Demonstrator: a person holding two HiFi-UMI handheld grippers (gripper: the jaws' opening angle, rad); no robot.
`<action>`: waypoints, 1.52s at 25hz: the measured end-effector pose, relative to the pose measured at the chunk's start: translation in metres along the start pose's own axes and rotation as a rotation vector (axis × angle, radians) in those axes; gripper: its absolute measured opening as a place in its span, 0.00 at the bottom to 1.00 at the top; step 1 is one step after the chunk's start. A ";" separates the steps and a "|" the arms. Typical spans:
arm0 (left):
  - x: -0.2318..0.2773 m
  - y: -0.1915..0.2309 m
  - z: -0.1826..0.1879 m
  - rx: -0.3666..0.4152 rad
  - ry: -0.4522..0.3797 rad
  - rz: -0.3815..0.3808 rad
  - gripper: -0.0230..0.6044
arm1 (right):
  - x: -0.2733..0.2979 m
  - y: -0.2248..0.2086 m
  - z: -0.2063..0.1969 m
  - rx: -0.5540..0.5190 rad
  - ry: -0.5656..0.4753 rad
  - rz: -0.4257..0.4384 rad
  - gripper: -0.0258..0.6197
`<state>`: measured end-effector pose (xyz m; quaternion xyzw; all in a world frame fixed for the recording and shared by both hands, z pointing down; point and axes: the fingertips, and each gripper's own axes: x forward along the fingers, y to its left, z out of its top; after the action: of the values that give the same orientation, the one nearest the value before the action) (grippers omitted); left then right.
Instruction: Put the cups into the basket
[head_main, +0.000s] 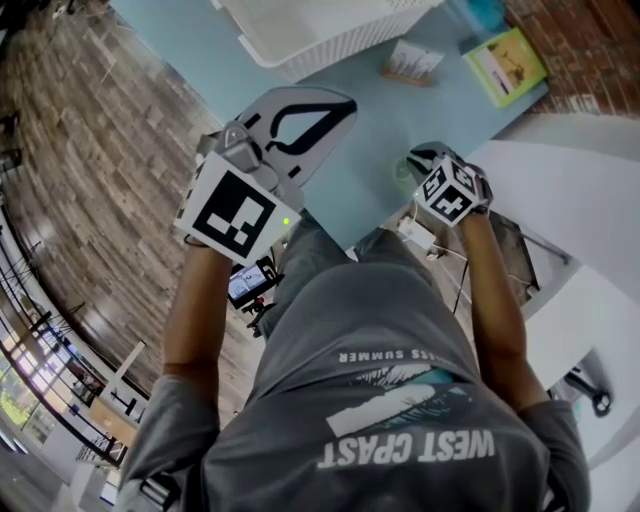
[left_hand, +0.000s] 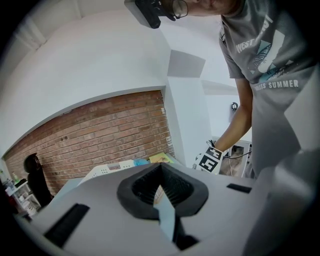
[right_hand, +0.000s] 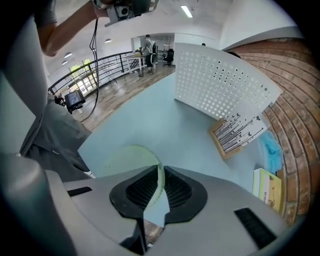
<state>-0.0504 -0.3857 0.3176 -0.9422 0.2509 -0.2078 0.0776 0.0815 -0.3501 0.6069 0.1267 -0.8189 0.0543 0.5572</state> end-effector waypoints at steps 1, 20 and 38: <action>-0.002 0.002 -0.001 0.000 -0.001 0.002 0.03 | 0.000 0.000 -0.001 0.008 0.004 -0.001 0.10; -0.029 0.036 -0.015 0.001 0.002 0.063 0.03 | -0.099 -0.015 0.129 -0.202 -0.208 -0.168 0.09; -0.035 0.097 -0.032 -0.021 -0.003 0.099 0.03 | -0.145 -0.046 0.222 -0.289 -0.319 -0.214 0.09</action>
<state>-0.1347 -0.4528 0.3097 -0.9298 0.2993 -0.1997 0.0781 -0.0553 -0.4238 0.3877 0.1388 -0.8777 -0.1437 0.4355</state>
